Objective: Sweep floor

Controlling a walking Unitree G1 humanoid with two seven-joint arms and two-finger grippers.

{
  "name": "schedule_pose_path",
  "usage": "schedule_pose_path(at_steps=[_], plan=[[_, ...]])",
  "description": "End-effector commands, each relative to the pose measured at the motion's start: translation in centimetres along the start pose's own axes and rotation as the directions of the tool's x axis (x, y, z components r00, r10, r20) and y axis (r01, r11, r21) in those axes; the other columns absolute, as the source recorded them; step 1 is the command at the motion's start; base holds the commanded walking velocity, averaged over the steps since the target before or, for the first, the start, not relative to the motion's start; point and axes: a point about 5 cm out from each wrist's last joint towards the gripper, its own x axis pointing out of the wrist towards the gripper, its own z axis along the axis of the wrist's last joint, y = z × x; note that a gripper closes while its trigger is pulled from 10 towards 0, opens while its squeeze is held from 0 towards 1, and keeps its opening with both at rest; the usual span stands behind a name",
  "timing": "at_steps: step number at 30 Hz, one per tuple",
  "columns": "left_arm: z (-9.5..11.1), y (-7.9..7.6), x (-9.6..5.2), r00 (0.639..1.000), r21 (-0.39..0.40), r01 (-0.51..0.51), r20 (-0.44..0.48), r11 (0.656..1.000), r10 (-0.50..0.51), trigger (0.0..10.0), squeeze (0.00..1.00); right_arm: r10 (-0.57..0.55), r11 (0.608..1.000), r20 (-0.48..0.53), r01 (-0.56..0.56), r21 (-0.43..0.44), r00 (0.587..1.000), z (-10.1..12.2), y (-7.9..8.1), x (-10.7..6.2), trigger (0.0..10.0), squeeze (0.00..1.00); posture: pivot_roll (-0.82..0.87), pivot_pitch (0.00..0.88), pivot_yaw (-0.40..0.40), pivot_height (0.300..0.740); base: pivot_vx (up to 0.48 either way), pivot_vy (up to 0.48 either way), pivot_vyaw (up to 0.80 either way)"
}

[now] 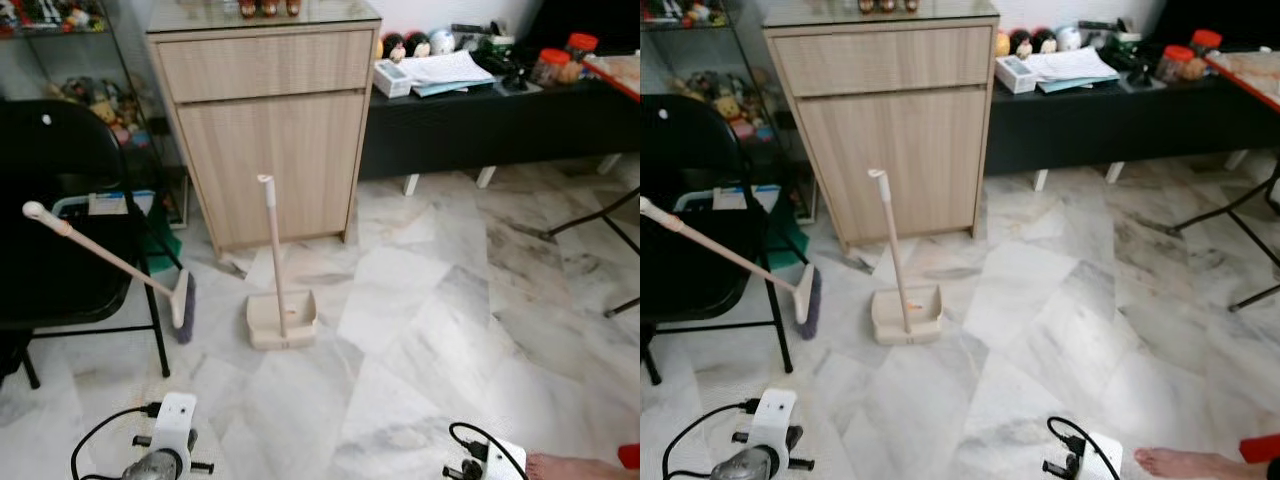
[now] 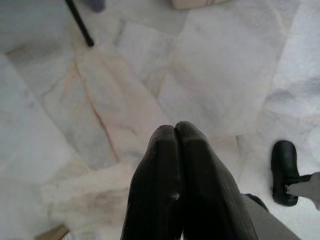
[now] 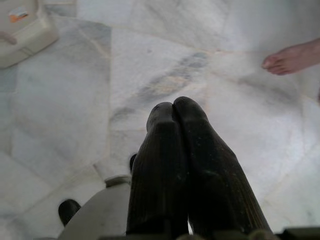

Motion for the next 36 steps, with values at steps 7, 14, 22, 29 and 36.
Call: schedule_pose_path(at_steps=[7,14,22,29,36], plan=[[0.2,0.02,0.04,1.0,0.002,0.0,0.005,1.0,0.0,10.0,0.0,-0.018,1.0,0.0,0.018,0.002,1.0,-0.5,-0.42,-0.27,10.0,0.0,0.04,0.078,-0.016,0.74,0.418,0.0,0.0],[0.36,-0.13,0.1,1.0,0.0,0.003,0.011,1.0,-0.003,10.0,0.0,-0.02,0.999,0.011,0.021,-0.035,1.0,-0.51,-0.51,-0.35,10.0,0.0,0.03,0.081,-0.016,0.74,0.42,0.0,0.29],[0.67,-0.09,0.15,1.0,-0.005,0.003,0.023,1.0,-0.003,10.0,0.0,-0.022,1.0,0.012,0.023,-0.011,1.0,-0.4,-0.51,-0.3,10.0,0.0,0.03,0.08,-0.017,0.74,0.406,0.0,0.2],[0.79,-0.01,0.15,1.0,-0.003,-0.003,0.03,1.0,0.003,10.0,0.0,-0.023,1.0,0.014,0.023,-0.004,1.0,-0.36,-0.53,-0.29,10.0,0.0,0.03,0.081,-0.017,0.74,0.0,0.0,0.0],[0.63,-0.01,0.14,1.0,-0.029,-0.008,0.022,1.0,0.009,10.0,0.0,-0.019,1.0,0.014,0.019,-0.02,1.0,-0.37,-0.57,-0.31,10.0,0.0,0.03,0.082,-0.019,0.74,0.0,0.047,0.0]])
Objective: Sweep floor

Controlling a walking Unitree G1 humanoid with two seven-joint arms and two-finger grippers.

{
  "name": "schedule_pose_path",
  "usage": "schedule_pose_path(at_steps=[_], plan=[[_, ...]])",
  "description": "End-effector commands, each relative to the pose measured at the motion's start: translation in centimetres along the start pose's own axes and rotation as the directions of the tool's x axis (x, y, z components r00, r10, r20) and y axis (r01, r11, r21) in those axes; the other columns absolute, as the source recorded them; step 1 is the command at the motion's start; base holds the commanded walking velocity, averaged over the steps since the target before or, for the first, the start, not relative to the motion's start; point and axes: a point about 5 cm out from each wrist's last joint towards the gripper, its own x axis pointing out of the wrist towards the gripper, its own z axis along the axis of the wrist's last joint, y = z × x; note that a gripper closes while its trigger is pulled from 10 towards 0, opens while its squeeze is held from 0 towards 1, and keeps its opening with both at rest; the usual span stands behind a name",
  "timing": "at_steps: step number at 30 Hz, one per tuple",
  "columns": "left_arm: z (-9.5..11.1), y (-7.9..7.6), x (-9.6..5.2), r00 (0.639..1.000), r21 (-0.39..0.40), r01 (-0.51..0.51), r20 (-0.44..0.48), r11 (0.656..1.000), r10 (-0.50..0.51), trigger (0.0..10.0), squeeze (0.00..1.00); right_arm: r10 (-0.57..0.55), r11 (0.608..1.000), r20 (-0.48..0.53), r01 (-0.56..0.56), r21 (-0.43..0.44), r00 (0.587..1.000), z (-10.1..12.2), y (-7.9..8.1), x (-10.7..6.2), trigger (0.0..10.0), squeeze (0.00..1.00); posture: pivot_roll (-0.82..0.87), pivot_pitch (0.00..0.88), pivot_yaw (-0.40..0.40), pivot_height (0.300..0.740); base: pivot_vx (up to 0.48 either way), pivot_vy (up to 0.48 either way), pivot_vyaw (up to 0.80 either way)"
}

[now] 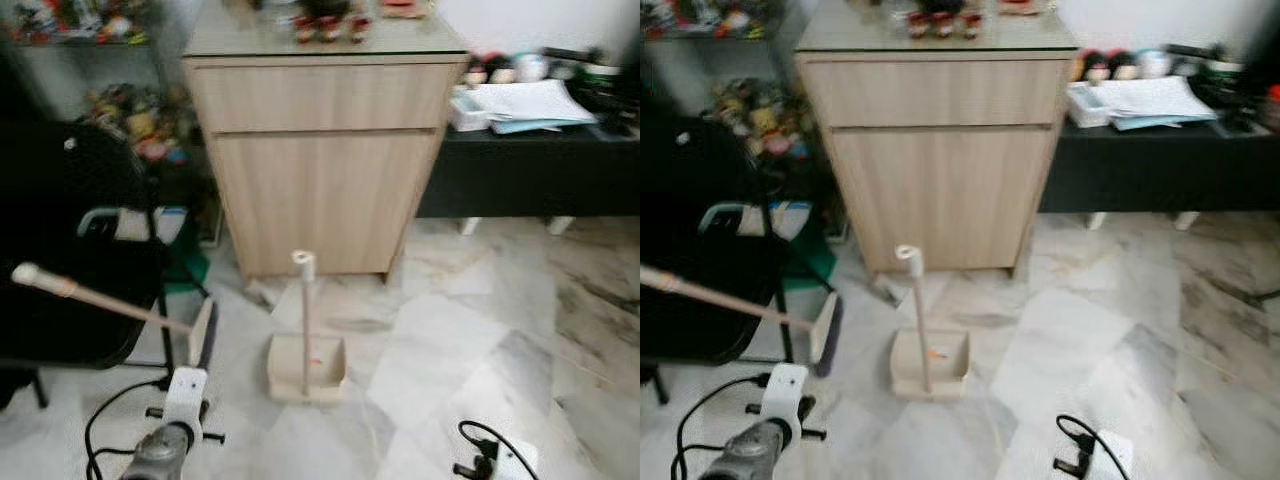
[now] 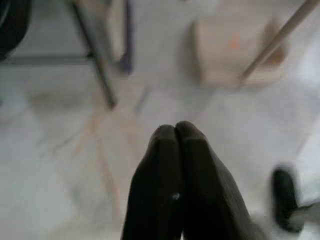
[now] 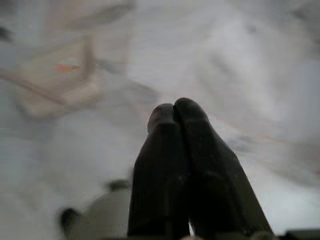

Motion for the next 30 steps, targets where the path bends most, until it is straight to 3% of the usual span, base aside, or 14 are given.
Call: schedule_pose_path(at_steps=[1,30], plan=[[-0.03,-0.64,0.1,1.0,-0.019,0.011,-0.009,1.0,-0.012,10.0,0.0,-0.034,0.999,-0.021,0.034,-0.014,0.999,-0.54,-1.34,-0.34,10.0,0.0,0.03,0.082,-0.019,0.74,0.0,0.356,0.0],[-0.09,-0.38,0.07,1.0,-0.015,0.011,-0.014,1.0,-0.011,10.0,0.0,-0.038,0.999,-0.008,0.038,0.014,0.999,-0.38,-1.27,-0.31,10.0,0.0,0.04,0.075,-0.015,0.74,0.0,0.337,0.0]])
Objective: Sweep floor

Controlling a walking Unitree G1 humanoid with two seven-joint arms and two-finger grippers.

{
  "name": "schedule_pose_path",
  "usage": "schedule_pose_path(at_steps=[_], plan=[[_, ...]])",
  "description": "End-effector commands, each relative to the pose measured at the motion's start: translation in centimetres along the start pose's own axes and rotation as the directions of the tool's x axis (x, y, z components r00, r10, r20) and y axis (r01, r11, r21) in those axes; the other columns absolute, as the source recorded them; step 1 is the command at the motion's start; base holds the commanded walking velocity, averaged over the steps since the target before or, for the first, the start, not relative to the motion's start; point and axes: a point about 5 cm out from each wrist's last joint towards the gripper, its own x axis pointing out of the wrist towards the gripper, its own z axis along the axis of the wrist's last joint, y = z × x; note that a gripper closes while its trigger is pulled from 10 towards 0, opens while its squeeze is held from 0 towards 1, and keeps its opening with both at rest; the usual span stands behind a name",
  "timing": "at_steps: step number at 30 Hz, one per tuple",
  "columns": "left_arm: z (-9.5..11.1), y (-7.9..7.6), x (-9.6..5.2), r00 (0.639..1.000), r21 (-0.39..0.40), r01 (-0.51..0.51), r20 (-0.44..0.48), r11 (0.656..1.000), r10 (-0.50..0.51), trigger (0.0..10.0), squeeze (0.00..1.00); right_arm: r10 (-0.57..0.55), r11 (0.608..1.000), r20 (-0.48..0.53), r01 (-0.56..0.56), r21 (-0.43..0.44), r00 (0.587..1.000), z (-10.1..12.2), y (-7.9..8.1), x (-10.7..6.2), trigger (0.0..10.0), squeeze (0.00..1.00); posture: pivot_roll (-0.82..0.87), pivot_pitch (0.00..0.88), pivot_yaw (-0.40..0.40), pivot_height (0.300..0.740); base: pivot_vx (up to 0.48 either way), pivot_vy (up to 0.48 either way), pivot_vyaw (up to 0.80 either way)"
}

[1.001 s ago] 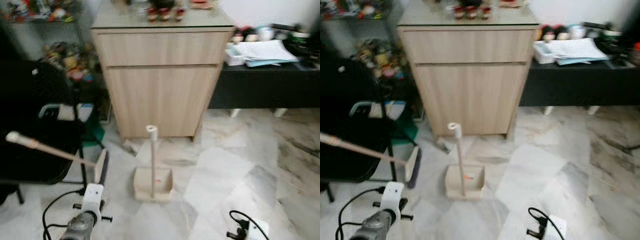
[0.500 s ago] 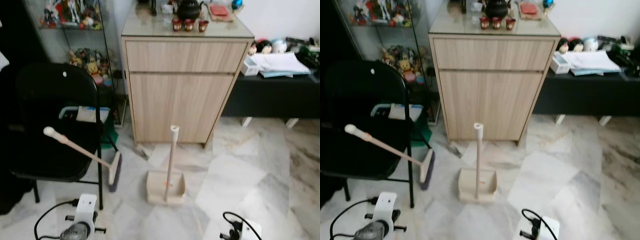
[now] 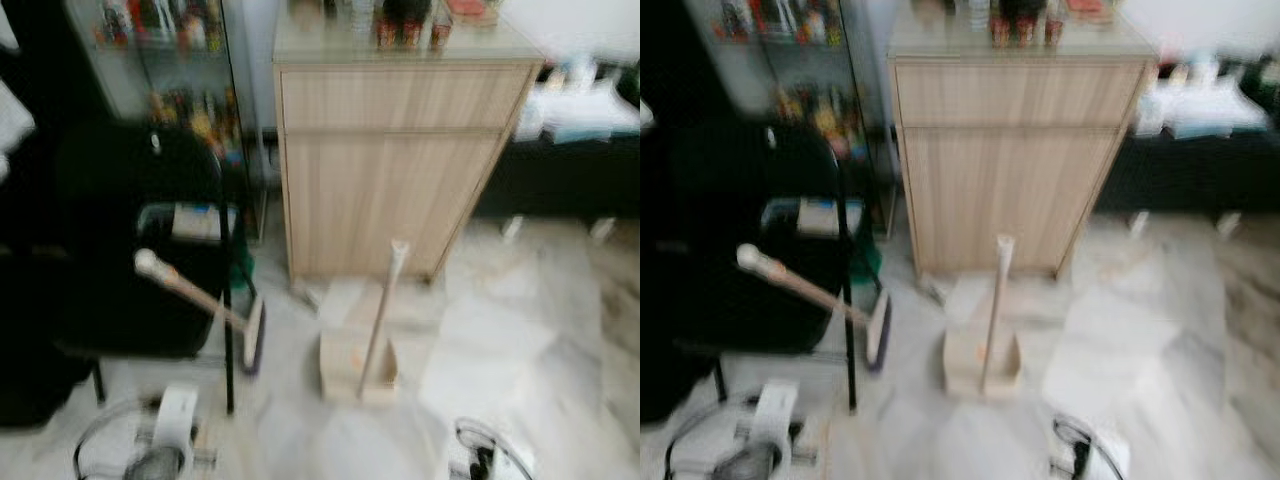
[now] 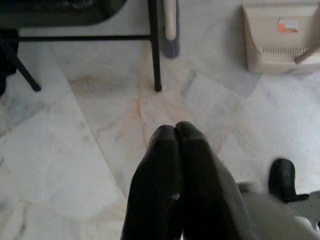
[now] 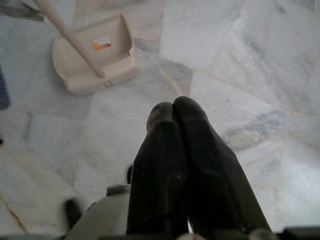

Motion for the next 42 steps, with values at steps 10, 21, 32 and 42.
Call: schedule_pose_path(at_steps=[10,21,32,42], plan=[[-0.7,0.36,-0.21,1.0,0.011,-0.006,-0.027,1.0,0.006,10.0,0.0,0.001,1.0,-0.003,0.0,0.015,1.0,-0.16,0.26,-0.02,10.0,0.0,0.04,0.075,-0.014,0.74,0.0,0.282,0.0],[-0.67,0.03,-0.2,1.0,0.004,0.008,-0.015,1.0,-0.008,10.0,0.0,-0.008,1.0,-0.006,0.008,0.018,1.0,-0.44,0.07,-0.17,10.0,0.0,0.04,0.078,-0.014,0.74,0.0,0.0,0.0],[-0.77,-0.06,-0.2,1.0,0.001,0.015,-0.021,1.0,-0.015,10.0,0.0,-0.011,1.0,-0.002,0.011,0.017,1.0,-0.24,0.04,-0.1,10.0,0.0,0.03,0.079,-0.012,0.74,0.178,0.0,0.0],[-0.76,-0.09,-0.19,1.0,-0.001,0.015,-0.021,1.0,-0.015,10.0,0.0,-0.01,1.0,-0.009,0.011,0.014,1.0,-0.4,-0.06,-0.15,10.0,0.0,0.03,0.079,-0.013,0.74,0.346,0.0,0.0]])
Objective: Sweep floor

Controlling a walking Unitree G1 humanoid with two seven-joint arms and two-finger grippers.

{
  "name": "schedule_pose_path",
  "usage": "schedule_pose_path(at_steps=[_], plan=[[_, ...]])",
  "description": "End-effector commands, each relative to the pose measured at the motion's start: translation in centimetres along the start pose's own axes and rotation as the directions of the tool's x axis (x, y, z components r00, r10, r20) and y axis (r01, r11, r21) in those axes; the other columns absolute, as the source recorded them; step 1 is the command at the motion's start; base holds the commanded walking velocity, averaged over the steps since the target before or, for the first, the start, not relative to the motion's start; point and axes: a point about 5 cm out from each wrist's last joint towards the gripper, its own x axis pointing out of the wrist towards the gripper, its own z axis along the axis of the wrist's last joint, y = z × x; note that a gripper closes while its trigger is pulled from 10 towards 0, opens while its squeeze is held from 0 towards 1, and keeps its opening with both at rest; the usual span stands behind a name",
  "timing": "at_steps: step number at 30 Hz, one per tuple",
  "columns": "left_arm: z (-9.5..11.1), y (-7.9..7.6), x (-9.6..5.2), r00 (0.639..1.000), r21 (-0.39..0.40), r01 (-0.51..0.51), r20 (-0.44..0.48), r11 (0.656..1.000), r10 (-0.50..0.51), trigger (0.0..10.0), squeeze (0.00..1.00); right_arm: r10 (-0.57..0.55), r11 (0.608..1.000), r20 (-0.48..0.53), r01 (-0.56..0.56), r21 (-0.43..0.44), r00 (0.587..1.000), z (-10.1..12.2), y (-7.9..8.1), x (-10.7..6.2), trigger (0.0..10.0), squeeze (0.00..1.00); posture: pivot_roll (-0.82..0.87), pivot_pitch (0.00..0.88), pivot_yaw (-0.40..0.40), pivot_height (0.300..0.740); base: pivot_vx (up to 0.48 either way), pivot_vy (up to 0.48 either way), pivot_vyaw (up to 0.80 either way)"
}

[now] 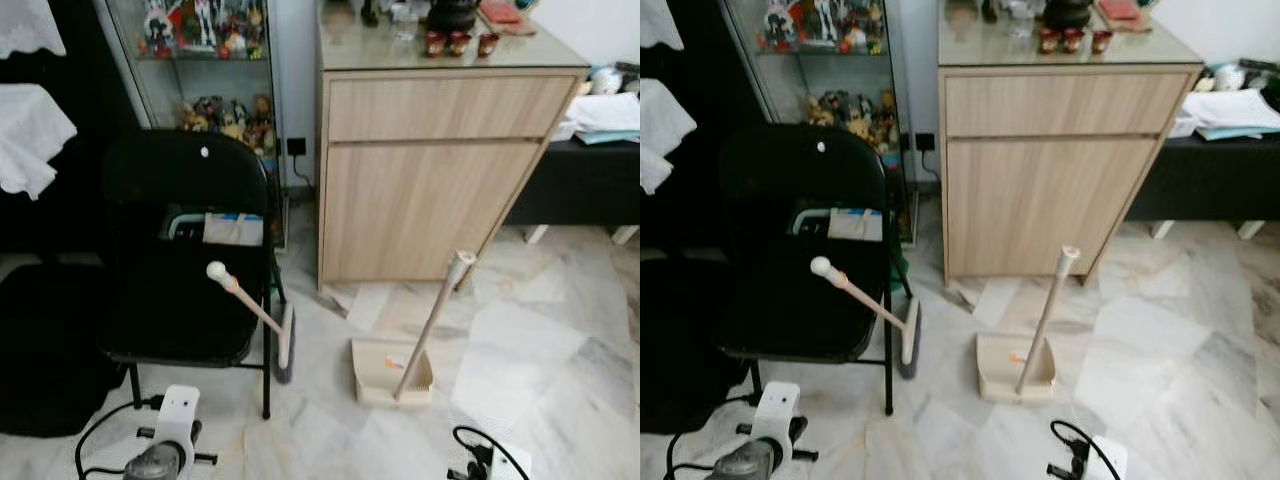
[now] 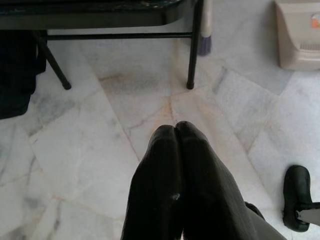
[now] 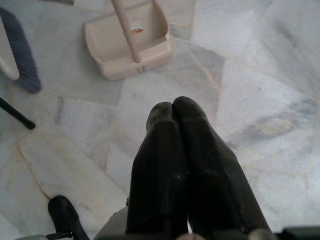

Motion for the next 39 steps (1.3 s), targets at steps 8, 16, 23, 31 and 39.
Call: schedule_pose_path(at_steps=[8,16,23,31,39], plan=[[-0.4,0.0,-0.1,1.0,0.0,-0.007,-0.012,1.0,0.007,10.0,0.0,-0.011,1.0,-0.008,0.011,0.014,1.0,-0.3,-0.2,-0.1,10.0,0.0,0.03,0.08,-0.013,0.74,0.075,0.0,0.0],[-0.6,0.0,-0.1,1.0,0.016,0.001,-0.029,1.0,0.0,10.0,0.0,-0.008,1.0,-0.008,0.008,0.012,1.0,-0.2,-0.1,-0.1,10.0,0.0,0.04,0.078,-0.013,0.74,0.0,0.0,0.0],[-0.6,0.1,-0.1,0.999,0.053,-0.008,-0.038,0.999,0.01,10.0,0.0,-0.007,1.0,-0.012,0.007,0.008,1.0,-0.2,-0.2,-0.1,10.0,0.0,0.04,0.075,-0.012,0.74,0.0,0.0,0.0],[0.0,-0.1,0.0,1.0,0.026,0.014,0.001,1.0,-0.014,10.0,1.0,-0.003,1.0,-0.004,0.003,0.007,1.0,-0.1,0.0,0.0,10.0,0.0,0.03,0.064,-0.008,0.74,0.0,0.0,0.0],[0.7,-0.3,0.1,0.999,0.001,0.026,0.04,1.0,-0.026,10.0,1.0,-0.003,1.0,-0.007,0.003,0.008,1.0,-0.2,0.0,-0.1,10.0,0.0,0.04,0.075,-0.009,0.74,0.0,0.0,0.0]])
